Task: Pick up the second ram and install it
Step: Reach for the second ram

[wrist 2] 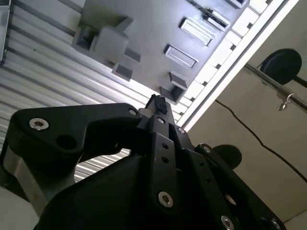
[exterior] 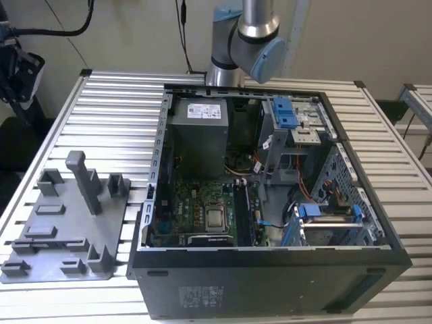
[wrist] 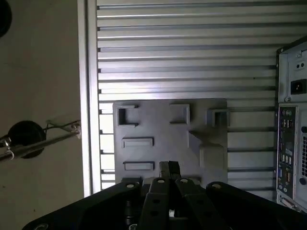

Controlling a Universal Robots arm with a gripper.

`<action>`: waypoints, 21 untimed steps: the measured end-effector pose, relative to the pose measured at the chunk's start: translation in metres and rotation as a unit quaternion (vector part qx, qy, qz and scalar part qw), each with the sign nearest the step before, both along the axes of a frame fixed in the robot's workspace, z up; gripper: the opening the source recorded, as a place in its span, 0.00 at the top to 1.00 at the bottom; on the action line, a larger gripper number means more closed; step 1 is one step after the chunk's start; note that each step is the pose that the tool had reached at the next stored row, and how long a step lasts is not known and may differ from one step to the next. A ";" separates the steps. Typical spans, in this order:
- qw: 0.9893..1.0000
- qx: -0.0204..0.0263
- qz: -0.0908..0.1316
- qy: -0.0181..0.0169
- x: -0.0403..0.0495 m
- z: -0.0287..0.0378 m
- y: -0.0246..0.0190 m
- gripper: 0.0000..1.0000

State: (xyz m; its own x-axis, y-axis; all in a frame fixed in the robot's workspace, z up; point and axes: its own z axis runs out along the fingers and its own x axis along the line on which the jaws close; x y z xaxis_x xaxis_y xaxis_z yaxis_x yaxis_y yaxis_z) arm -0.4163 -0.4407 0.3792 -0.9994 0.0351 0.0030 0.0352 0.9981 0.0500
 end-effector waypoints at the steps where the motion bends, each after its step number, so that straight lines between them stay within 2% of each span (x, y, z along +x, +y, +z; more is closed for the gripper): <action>1: 1.000 0.000 0.000 0.000 0.0000 -0.0005 -0.0048 0.89; 9: 1.000 0.000 0.000 0.000 0.0000 -0.0042 -0.0411 0.89; 13: 1.000 0.000 0.000 0.000 0.0000 -0.0063 -0.0559 0.89; 15: 1.000 0.000 0.000 0.000 0.0000 -0.0073 -0.0581 0.89; 21: 1.000 0.000 0.000 0.000 0.0000 -0.0079 -0.0582 0.89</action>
State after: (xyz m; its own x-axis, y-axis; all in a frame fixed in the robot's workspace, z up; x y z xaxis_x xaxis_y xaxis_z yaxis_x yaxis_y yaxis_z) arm -0.4163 -0.4990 0.3713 -0.9994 0.0350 0.0031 0.0351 0.9981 0.0500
